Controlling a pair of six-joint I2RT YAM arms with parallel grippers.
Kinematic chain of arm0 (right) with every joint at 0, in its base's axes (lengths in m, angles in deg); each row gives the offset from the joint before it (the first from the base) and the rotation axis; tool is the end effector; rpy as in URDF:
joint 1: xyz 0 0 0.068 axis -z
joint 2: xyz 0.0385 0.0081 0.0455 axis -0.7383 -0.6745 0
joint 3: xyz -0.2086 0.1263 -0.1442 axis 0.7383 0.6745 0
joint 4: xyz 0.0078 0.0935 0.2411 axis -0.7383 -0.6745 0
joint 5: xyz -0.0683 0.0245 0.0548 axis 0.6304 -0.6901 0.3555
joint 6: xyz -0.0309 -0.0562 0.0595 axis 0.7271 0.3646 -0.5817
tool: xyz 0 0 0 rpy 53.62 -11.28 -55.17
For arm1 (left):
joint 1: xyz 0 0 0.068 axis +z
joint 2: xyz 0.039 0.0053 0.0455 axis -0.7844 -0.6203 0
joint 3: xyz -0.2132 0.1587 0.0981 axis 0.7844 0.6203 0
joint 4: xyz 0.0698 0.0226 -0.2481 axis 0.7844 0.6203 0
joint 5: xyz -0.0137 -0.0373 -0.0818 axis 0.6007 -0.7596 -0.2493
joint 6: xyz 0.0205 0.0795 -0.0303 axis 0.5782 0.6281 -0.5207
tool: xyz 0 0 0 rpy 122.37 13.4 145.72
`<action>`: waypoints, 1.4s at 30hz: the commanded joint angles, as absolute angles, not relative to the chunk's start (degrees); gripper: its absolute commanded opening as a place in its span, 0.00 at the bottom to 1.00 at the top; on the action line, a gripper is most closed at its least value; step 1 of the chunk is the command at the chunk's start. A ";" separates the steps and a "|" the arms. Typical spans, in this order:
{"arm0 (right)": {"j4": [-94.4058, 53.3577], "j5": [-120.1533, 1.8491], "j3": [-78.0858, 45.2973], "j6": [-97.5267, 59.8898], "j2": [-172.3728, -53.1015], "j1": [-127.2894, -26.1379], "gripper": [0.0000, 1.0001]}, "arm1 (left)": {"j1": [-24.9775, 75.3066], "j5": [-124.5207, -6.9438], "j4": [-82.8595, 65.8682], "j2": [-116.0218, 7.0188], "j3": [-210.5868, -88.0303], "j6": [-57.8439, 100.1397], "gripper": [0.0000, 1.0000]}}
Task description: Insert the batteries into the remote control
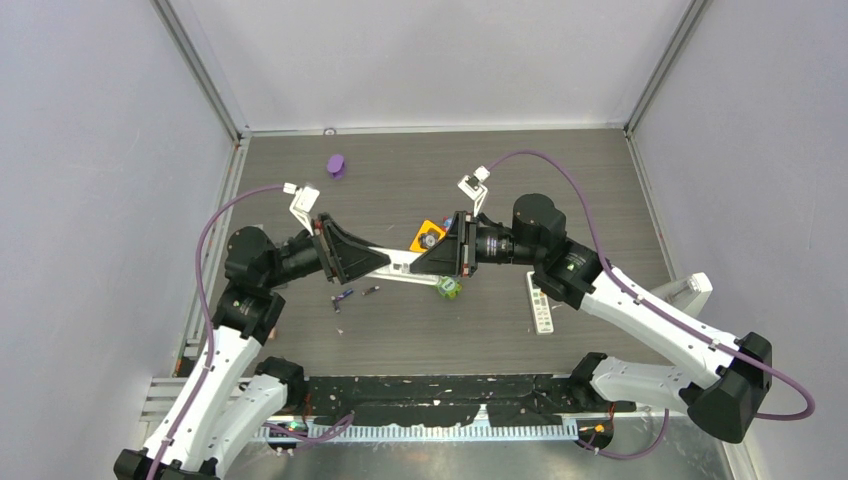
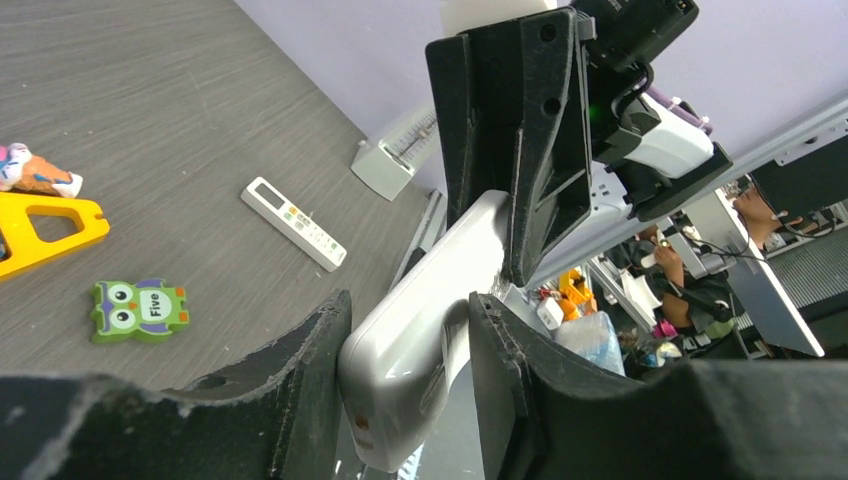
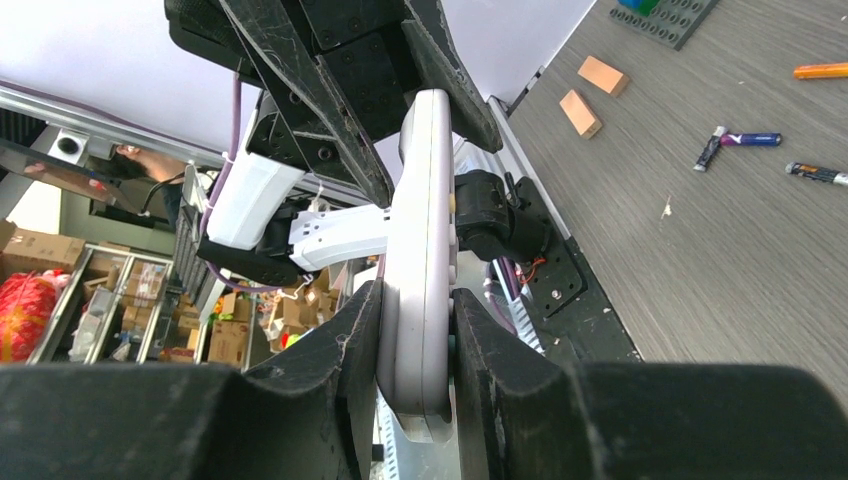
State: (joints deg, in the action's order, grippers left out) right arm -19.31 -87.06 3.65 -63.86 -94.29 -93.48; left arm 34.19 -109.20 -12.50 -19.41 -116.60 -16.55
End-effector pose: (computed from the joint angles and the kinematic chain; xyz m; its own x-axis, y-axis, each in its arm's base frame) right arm 0.1608 0.2307 0.3721 -0.8238 0.0694 -0.5626 -0.5479 0.1568 0.8217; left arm 0.1486 -0.1107 0.3589 -0.6491 -0.2879 -0.7041 0.6741 0.2113 -0.7078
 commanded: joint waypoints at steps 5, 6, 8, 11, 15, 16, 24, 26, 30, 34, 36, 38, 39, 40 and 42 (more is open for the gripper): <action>-9.16 -89.07 4.57 -68.53 -94.00 -92.44 0.05 | 37.48 -116.78 -16.64 -17.71 -115.94 -17.86 0.32; -9.00 -89.22 4.57 -68.65 -93.85 -92.40 0.05 | 37.55 -117.44 -17.41 -17.84 -115.90 -18.42 0.33; -8.55 -89.54 4.57 -68.71 -93.94 -92.34 0.05 | 37.52 -118.90 -18.94 -18.25 -115.77 -19.70 0.38; -7.87 -90.04 4.61 -68.90 -94.28 -92.32 0.05 | 37.51 -120.52 -21.63 -19.01 -115.09 -21.64 0.43; -6.89 -90.25 4.74 -69.04 -95.25 -92.27 0.05 | 37.52 -122.64 -22.21 -19.80 -114.86 -22.39 0.49; -6.82 -90.26 4.75 -69.04 -95.44 -92.25 0.05 | 37.52 -122.83 -22.14 -19.97 -114.87 -22.40 0.49; -5.84 -91.46 5.51 -69.08 -96.18 -92.26 0.05 | 37.73 -122.19 -22.06 -20.66 -115.42 -22.63 0.56; -5.79 -91.67 5.99 -69.05 -96.02 -92.19 0.05 | 38.14 -122.09 -22.11 -20.54 -115.38 -22.77 0.62; -5.78 -92.00 6.69 -68.96 -95.45 -92.00 0.05 | 38.81 -122.04 -22.40 -20.40 -115.17 -23.35 0.62; -5.56 -92.18 6.92 -61.84 -95.34 -91.91 0.05 | 39.09 -122.11 -22.76 -20.58 -114.73 -23.80 0.50; -5.52 -92.30 6.94 -68.11 -95.47 -91.84 0.05 | 39.18 -122.34 -22.99 -20.66 -114.52 -24.01 0.41; -5.33 -92.43 7.02 -69.07 -95.59 -91.74 0.05 | 39.16 -122.57 -23.17 -20.67 -114.31 -24.13 0.32; -5.29 -92.44 7.03 -69.18 -95.63 -91.63 0.05 | 39.18 -122.70 -23.32 -20.61 -114.24 -24.17 0.28; -5.26 -92.41 7.08 -69.20 -95.72 -91.62 0.05 | 39.14 -122.79 -23.46 -20.59 -114.21 -24.19 0.22; -5.42 -92.36 7.12 -69.24 -95.87 -91.53 0.06 | 39.16 -122.74 -23.37 -20.52 -114.07 -24.22 0.05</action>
State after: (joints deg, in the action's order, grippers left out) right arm -8.31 -92.66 7.54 -67.66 -96.19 -91.95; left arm 39.00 -121.37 -20.24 -20.83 -114.39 -24.90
